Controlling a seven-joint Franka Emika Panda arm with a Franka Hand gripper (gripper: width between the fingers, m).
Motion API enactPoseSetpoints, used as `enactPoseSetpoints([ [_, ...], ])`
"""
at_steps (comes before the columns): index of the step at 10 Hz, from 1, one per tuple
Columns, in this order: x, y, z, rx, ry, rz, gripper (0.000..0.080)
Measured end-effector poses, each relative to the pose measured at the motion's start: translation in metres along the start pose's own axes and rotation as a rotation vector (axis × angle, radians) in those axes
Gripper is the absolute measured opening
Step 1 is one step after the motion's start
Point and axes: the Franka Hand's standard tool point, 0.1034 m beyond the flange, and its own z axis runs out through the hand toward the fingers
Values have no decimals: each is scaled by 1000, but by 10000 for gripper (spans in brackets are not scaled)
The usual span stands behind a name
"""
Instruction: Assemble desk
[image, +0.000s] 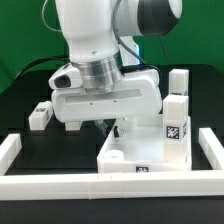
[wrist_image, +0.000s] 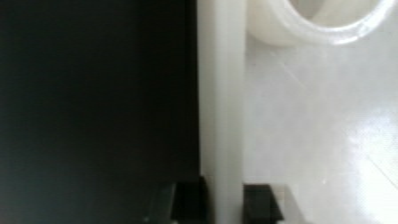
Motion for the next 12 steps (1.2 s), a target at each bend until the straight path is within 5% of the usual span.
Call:
enactPoseSetpoints([
  [4, 1, 3, -1, -19, -6, -219, 69],
  [9, 54, 10, -7, -102, 42, -778, 70],
  [12, 64, 10, -6, -137, 33, -986, 67],
])
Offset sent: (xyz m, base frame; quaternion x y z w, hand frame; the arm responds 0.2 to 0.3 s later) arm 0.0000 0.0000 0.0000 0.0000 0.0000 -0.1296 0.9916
